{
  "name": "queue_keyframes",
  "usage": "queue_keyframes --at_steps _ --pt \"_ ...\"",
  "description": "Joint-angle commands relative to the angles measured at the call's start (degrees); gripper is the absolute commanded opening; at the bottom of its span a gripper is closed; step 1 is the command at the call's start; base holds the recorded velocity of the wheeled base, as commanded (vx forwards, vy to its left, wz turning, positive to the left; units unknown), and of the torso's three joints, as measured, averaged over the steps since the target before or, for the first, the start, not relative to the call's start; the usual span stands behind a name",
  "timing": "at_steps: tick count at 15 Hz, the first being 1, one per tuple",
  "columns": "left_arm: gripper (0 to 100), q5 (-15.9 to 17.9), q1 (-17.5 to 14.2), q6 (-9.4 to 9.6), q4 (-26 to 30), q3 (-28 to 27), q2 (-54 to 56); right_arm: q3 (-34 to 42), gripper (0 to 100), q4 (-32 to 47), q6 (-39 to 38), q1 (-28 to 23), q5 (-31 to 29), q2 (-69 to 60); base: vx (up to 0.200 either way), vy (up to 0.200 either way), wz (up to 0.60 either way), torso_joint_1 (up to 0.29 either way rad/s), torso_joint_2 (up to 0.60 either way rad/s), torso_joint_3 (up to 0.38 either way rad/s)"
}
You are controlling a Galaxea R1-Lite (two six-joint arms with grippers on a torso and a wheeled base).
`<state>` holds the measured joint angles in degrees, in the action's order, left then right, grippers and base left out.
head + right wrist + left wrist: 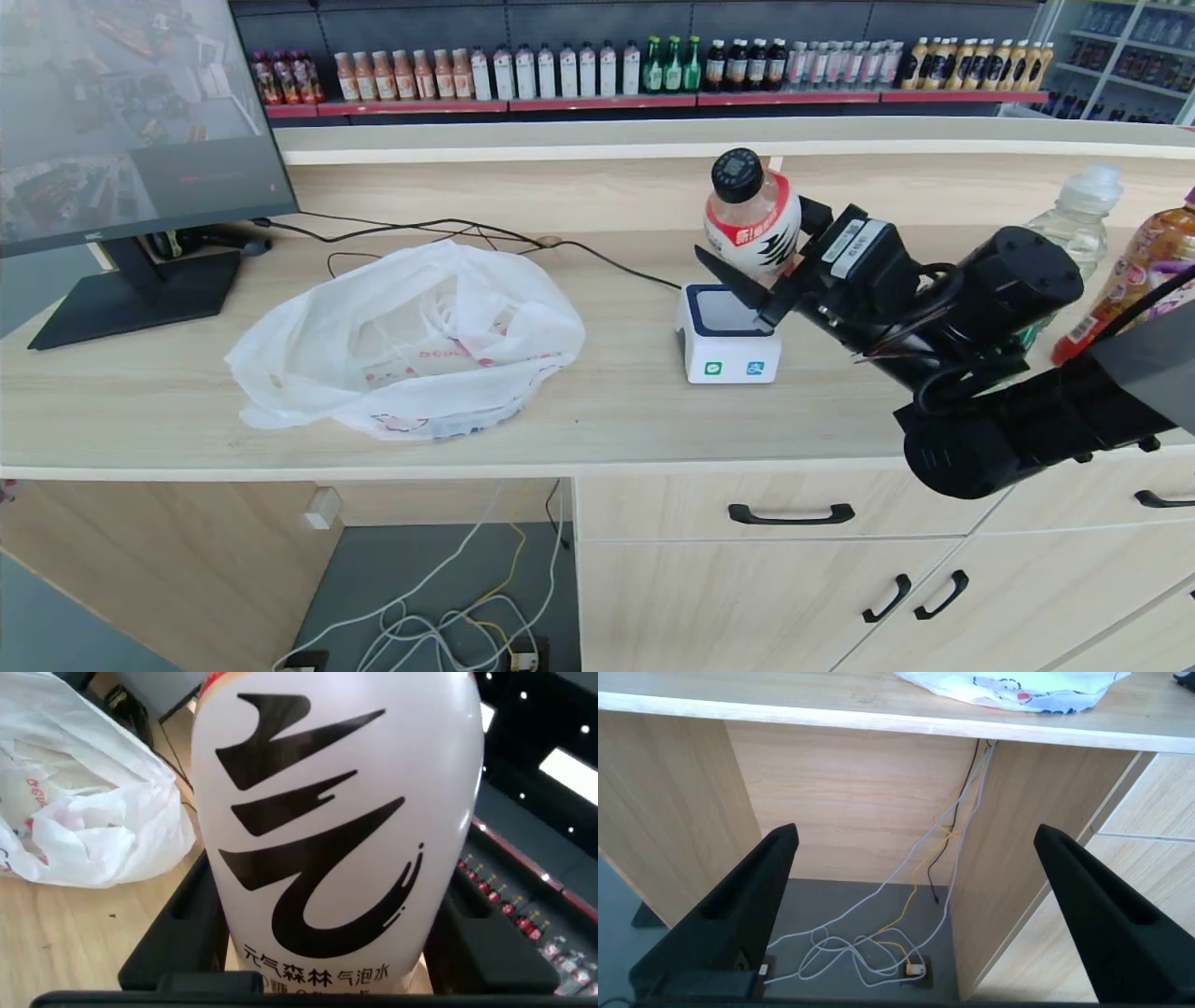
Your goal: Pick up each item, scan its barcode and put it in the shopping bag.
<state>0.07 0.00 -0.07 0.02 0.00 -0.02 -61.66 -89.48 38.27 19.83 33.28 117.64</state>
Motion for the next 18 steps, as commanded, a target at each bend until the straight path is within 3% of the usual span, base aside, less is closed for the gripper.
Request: queue_keyframes --at_steps 1,8,18 --pt "100 0.01 0.00 -0.01 -0.02 0.00 0.02 -4.96 0 2.73 4.71 -1.29 4.95 3.56 0.000 0.000 0.00 0.000 0.00 0.000" --pt "100 -0.07 0.00 -0.01 -0.02 0.00 0.02 -11.73 0 6.07 12.53 -7.35 16.47 5.23 0.000 0.000 0.00 0.000 0.00 0.000" --pt "100 0.01 0.00 -0.01 -0.02 0.00 0.02 -14.54 0 6.51 14.91 -5.16 22.53 10.15 0.000 0.000 0.00 0.000 0.00 0.000"
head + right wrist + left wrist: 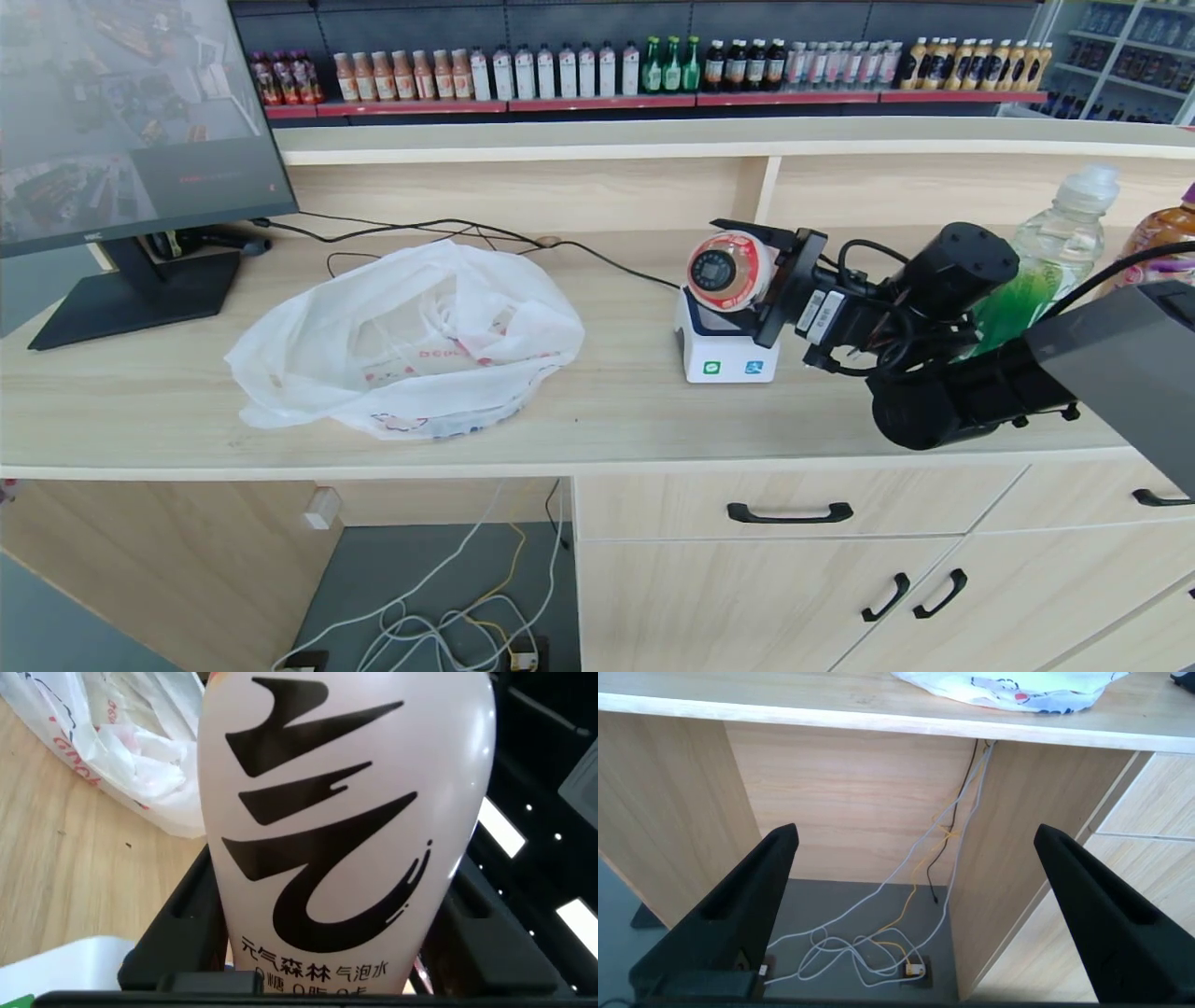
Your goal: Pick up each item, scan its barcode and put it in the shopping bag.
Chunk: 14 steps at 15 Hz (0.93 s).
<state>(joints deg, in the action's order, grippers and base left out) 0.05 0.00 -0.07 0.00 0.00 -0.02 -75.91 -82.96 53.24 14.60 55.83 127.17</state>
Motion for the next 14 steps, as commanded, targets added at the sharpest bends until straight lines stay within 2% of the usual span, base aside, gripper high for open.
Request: queue_keyframes --at_steps 1,14 --pt "100 -0.05 0.00 -0.01 0.00 0.00 0.02 -0.29 0 -0.01 0.55 0.07 0.33 0.62 0.000 0.000 0.00 0.000 0.00 0.000" --pt "100 0.04 0.00 -0.01 0.00 0.00 0.02 -0.20 0 -0.01 1.34 0.16 0.59 0.97 0.000 0.000 0.00 0.000 0.00 0.000"
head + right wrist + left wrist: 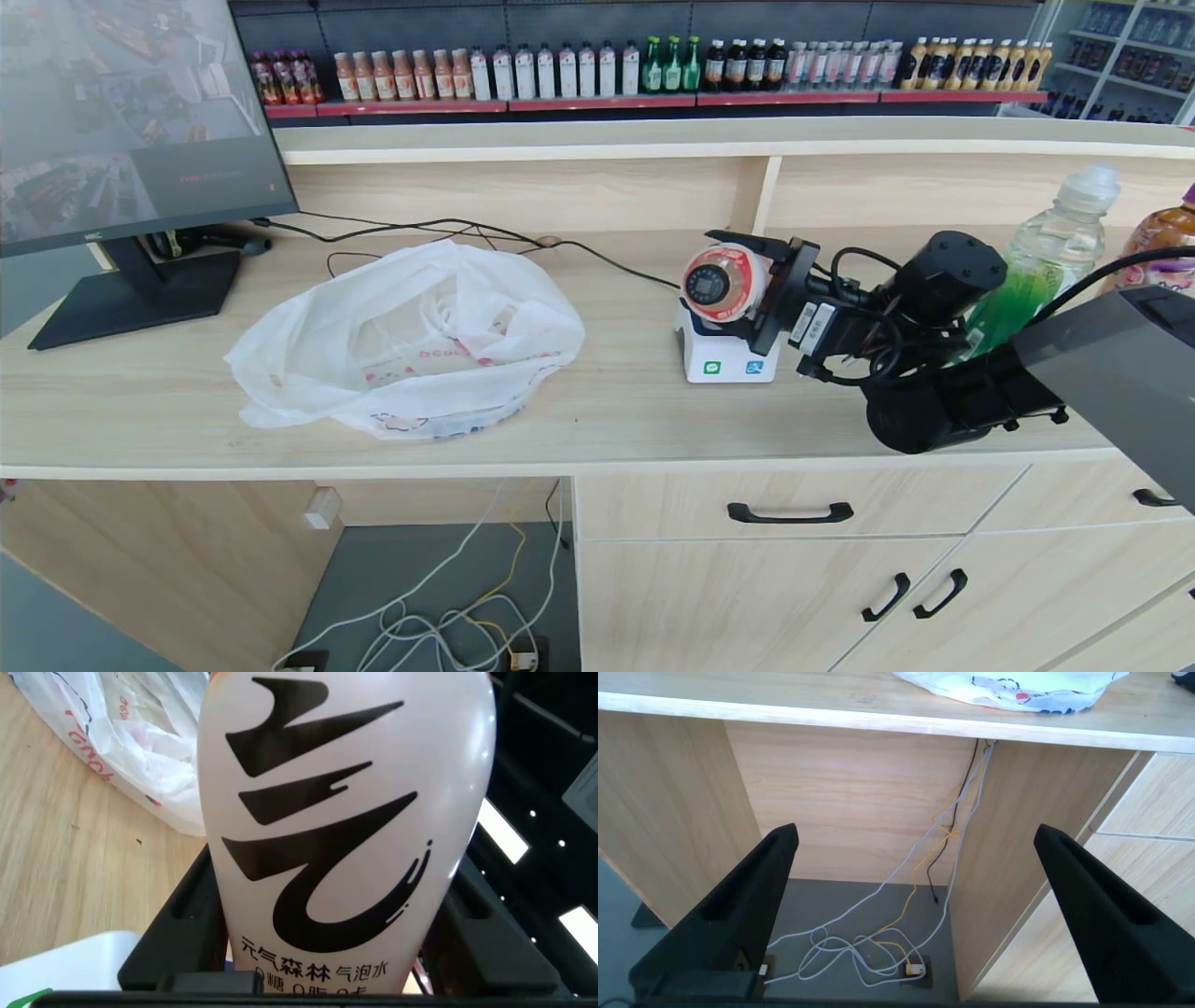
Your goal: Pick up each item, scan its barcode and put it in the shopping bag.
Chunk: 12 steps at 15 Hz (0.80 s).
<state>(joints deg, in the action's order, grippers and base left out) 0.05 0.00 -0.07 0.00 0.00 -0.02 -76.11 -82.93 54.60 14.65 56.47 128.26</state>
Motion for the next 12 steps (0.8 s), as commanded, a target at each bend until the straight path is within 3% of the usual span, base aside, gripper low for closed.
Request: queue_keyframes --at_steps 1,12 --pt "100 -0.05 0.00 -0.01 0.00 0.00 0.02 -0.01 0 -0.04 0.07 0.11 -0.04 -0.11 0.000 0.000 0.00 0.000 0.00 0.000" --pt "100 0.04 0.00 -0.01 0.00 0.00 0.02 0.61 0 -0.04 0.15 0.55 -0.48 -1.08 0.000 0.000 0.00 0.000 0.00 0.000"
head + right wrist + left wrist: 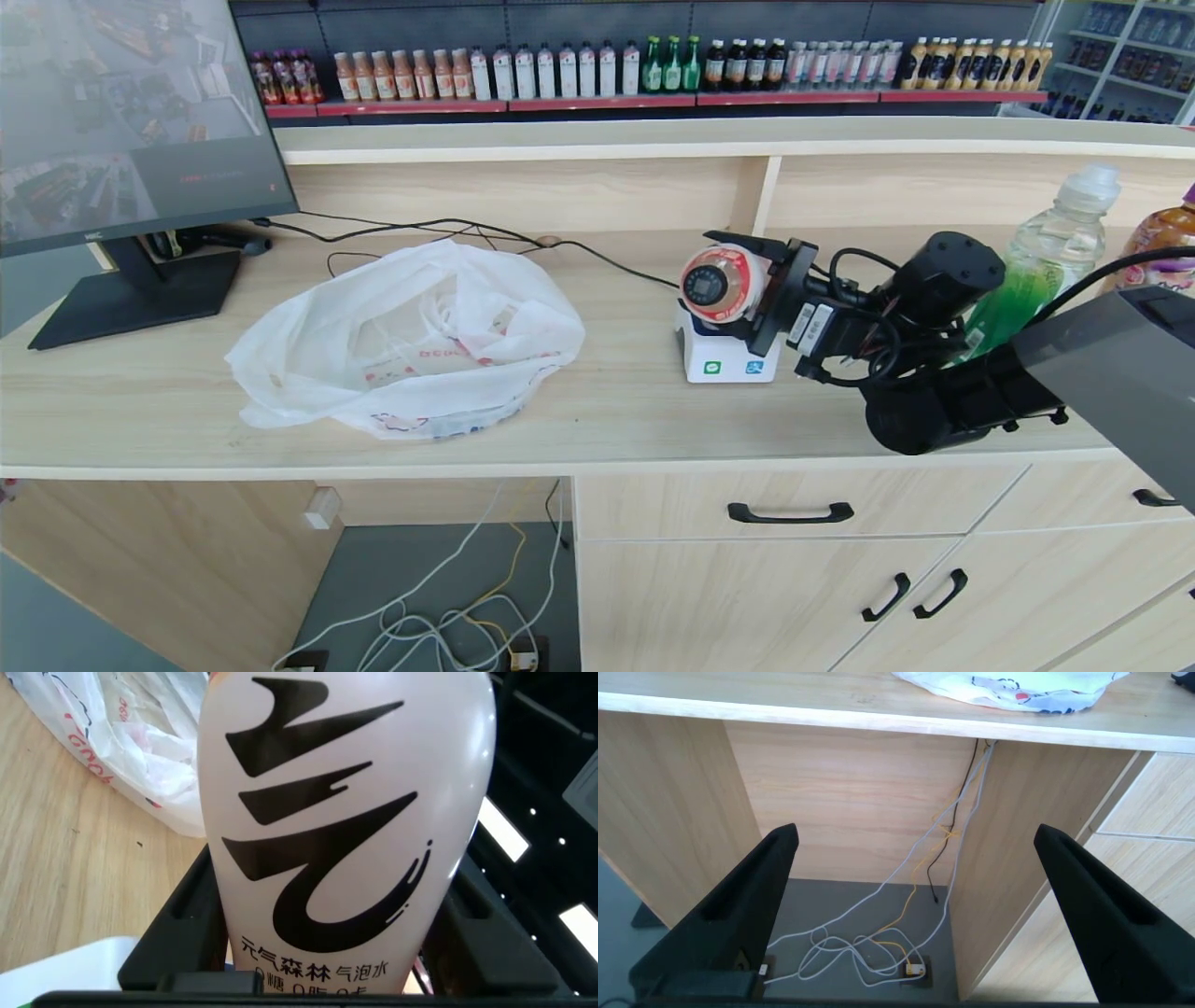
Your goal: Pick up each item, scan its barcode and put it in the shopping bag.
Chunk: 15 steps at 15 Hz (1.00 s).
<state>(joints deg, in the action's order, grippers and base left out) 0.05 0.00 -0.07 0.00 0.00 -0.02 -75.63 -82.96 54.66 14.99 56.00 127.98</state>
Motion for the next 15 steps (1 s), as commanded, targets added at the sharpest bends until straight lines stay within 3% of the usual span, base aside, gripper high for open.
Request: queue_keyframes --at_steps 1,6,8,12,15 --pt "100 -0.05 0.00 -0.01 0.00 0.00 0.02 0.57 0 -0.19 -0.35 0.30 -0.19 -0.97 0.000 0.000 0.00 0.000 0.00 0.000" --pt "100 0.04 0.00 -0.01 0.00 0.00 0.02 4.53 0 -1.33 -7.99 2.50 -5.20 -8.71 0.000 0.000 0.00 0.000 0.00 0.000" --pt "100 0.04 0.00 -0.01 0.00 0.00 0.02 7.60 0 -4.58 -14.32 3.46 -10.56 -11.35 0.000 0.000 0.00 0.000 0.00 0.000" --pt "100 -0.05 0.00 -0.01 0.00 0.00 0.02 24.74 0 -7.04 -24.69 5.31 -25.68 -19.43 0.000 0.000 0.00 0.000 0.00 0.000" --pt "100 0.04 0.00 -0.01 0.00 0.00 0.02 26.41 0 -7.04 -31.55 8.47 -31.83 -23.04 0.000 0.000 0.00 0.000 0.00 0.000"
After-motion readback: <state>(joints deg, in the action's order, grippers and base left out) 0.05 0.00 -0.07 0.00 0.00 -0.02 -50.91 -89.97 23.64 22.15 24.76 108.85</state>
